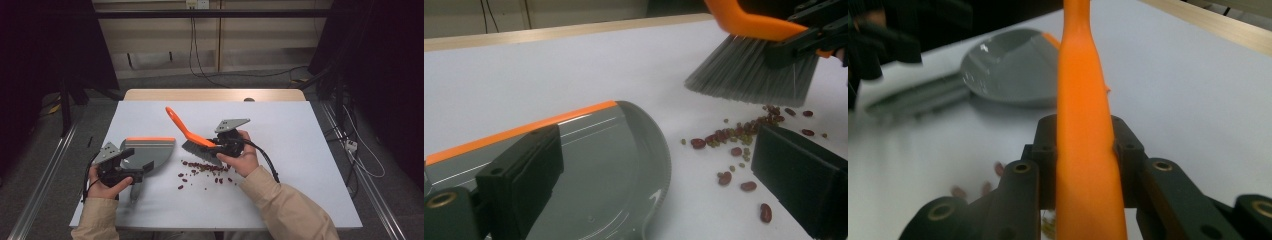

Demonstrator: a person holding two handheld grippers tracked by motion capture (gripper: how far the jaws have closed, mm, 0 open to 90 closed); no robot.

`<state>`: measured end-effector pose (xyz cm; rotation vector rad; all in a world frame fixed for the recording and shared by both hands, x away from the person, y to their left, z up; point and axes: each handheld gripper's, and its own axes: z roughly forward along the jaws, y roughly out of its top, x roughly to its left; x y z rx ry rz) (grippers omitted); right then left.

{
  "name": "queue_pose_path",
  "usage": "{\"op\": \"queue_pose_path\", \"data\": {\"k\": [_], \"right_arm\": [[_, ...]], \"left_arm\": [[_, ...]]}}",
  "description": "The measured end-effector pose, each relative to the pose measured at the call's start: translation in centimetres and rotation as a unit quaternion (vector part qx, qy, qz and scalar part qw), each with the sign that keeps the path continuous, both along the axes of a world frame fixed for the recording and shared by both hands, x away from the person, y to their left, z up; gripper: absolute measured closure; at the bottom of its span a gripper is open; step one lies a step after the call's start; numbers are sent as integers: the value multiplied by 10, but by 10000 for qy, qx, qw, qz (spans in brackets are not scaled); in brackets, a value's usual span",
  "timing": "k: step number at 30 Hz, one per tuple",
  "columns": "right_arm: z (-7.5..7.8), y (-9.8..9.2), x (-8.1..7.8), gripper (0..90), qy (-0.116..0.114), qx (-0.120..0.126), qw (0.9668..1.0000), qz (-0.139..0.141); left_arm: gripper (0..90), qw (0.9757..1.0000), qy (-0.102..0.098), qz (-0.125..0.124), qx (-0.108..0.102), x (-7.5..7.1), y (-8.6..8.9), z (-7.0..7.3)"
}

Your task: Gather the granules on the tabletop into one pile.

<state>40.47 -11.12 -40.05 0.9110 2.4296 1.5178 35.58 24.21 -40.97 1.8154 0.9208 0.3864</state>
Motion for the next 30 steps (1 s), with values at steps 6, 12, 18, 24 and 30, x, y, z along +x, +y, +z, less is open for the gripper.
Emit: {"op": "queue_pose_path", "data": {"k": [6, 12, 18, 24, 30], "right_arm": [[-3, 18, -23, 711, 291, 244, 9989, -269], [-15, 34, -40, 711, 501, 207, 9985, -99], [-22, 43, -52, 711, 783, 370, 9962, 115], [-30, 55, -59, 711, 977, 394, 9940, 281], [-41, 58, -53, 711, 1148, 231, 9931, 45]], "left_arm": [[63, 10000, -31, 9, 4, -1, 0, 1], [63, 10000, -44, 40, -3, -1, 2, 2], [63, 10000, -17, 50, 14, 0, 1, 0], [63, 9999, -4, 137, 16, 1, 6, -1], [63, 9999, -6, 125, 22, 0, 4, 0]]}}
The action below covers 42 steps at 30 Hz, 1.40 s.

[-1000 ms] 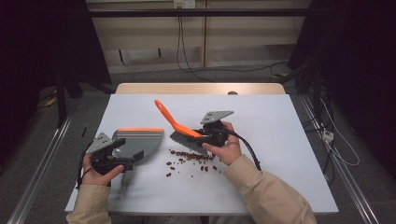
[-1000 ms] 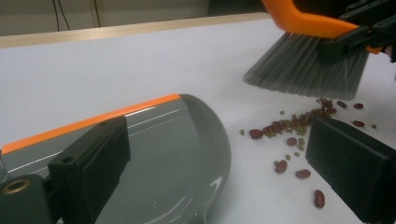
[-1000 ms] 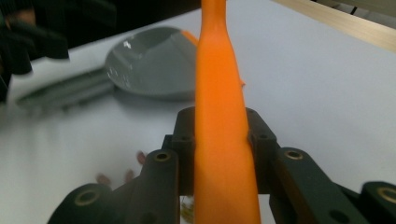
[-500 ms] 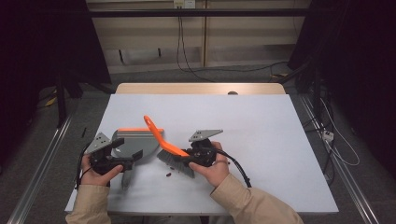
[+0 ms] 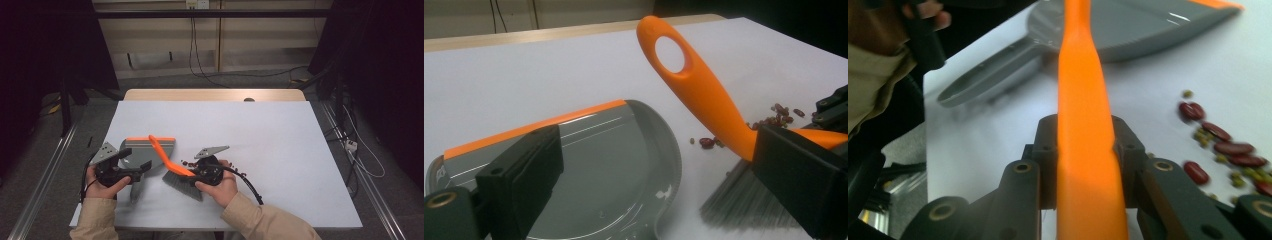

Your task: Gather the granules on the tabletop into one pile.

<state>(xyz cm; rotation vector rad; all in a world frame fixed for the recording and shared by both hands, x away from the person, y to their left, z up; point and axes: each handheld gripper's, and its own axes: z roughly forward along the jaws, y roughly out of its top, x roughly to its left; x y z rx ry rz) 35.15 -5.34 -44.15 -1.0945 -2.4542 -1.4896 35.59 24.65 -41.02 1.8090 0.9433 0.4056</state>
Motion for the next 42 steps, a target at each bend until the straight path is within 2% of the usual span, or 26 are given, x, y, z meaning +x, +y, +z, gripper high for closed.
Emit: {"op": "queue_pose_path", "data": {"k": [11, 15, 22, 25, 29, 32, 35, 38, 40, 42], "right_arm": [[-4, -29, 4, 708, 67, -60, 9989, -468], [-3, -36, 3, 707, -21, -135, 9983, -575], [-3, -48, 3, 706, -2, -182, 9969, -759], [-3, -53, 3, 706, -8, -186, 9965, -813], [-1, -59, 3, 710, -63, -64, 9962, -863], [3, -59, 6, 711, -50, 12, 9957, -925], [7, -54, 9, 711, 13, 268, 9950, -961], [11, -43, 13, 711, -140, 158, 9946, -1017], [11, -35, 18, 711, -16, 308, 9940, -1046], [10, -24, 22, 711, -27, 251, 9940, -1060]], "left_arm": [[63, 10000, -19, -84, 29, 0, -3, 0], [63, 10000, -32, -87, 29, -1, -4, 1], [63, 9999, -41, -95, 23, -1, -5, 1], [63, 9999, -40, -105, 36, -1, -6, 1], [63, 9999, -46, -101, 32, -1, -6, 1], [63, 9999, -54, -94, 16, -1, -5, 2], [63, 9999, -64, -86, -14, -1, -4, 3], [63, 10000, -56, -68, -5, 0, -3, 3], [63, 10000, -56, -58, -14, 0, -2, 3], [63, 10000, -61, -63, -22, 0, -1, 3]]}}
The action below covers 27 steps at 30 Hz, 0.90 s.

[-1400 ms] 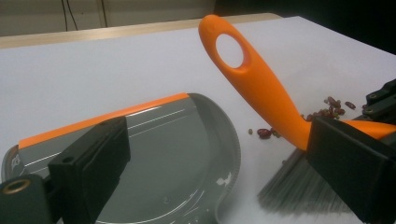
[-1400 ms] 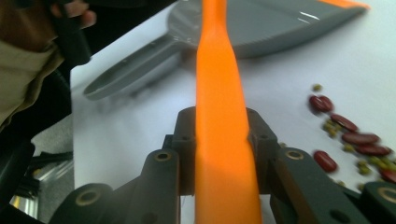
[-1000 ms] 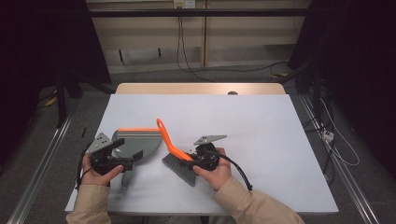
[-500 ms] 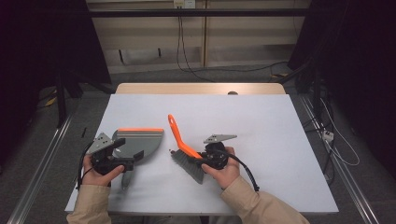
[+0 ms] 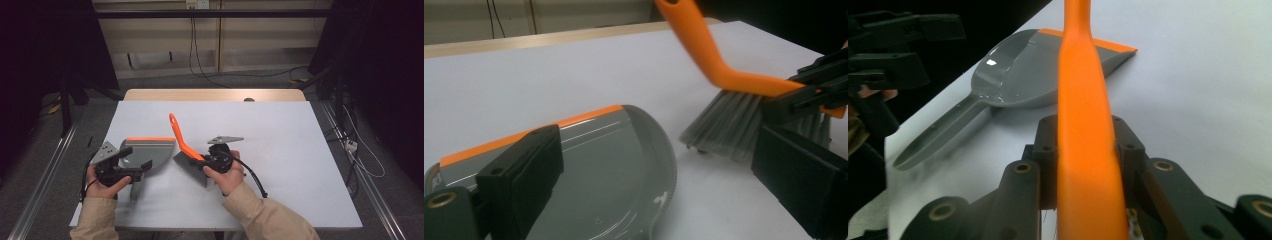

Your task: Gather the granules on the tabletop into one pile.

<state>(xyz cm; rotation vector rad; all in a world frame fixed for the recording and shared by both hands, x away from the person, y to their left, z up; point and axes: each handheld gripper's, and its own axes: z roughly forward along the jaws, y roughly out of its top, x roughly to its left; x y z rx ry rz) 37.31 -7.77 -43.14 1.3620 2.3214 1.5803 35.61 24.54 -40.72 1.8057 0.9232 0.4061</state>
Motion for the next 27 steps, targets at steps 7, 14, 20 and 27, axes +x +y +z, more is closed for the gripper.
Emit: {"op": "queue_pose_path", "data": {"k": [7, 14, 20, 27], "right_arm": [[-13, 21, 18, 711, 233, -110, 9992, -314], [-13, 11, 18, 709, 359, -308, 9974, -538], [-15, -13, 8, 708, 390, -293, 9960, -753], [-14, -33, 0, 708, 395, -308, 9946, -904]], "left_arm": [[63, 10000, -5, -10, -15, 0, 0, 0], [63, 10000, -19, -5, -9, 0, 0, 1], [63, 10000, -22, -8, -1, 0, -3, 1], [63, 10000, -29, -37, 57, 0, -5, 1]]}}
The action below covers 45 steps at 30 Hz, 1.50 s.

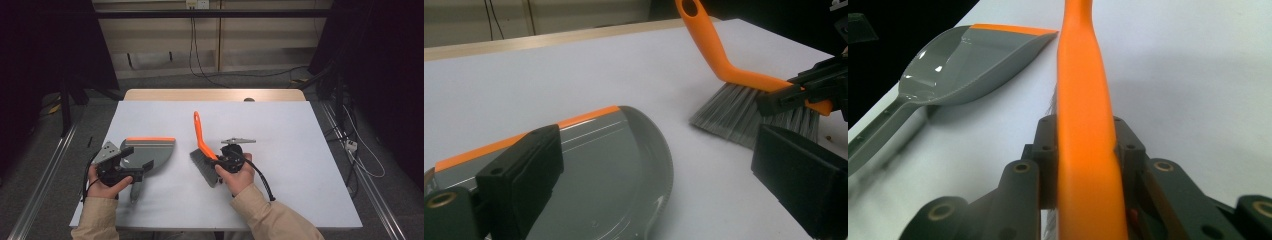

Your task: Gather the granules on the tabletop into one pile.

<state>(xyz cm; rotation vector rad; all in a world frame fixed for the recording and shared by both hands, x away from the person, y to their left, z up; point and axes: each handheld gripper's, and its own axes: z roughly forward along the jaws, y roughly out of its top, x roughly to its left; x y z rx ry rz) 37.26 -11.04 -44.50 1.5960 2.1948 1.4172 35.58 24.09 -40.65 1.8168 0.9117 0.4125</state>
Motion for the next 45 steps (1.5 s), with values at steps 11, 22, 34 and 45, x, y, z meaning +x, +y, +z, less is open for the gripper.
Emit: {"op": "queue_pose_path", "data": {"k": [11, 22, 34, 45], "right_arm": [[0, -17, -6, 707, -26, -33, 9999, -138], [2, -27, -5, 709, -29, -48, 9998, -210], [16, 4, 11, 711, -240, 309, 9992, 61], [2, 11, 25, 709, -28, -77, 9999, -58]], "left_arm": [[63, 10000, 7, 0, 21, 0, -1, 0], [63, 10000, -3, -2, 10, 0, -1, 0], [63, 10000, 10, 8, -14, 1, -1, 0], [63, 10000, 19, 37, -28, 2, 3, -1]]}}
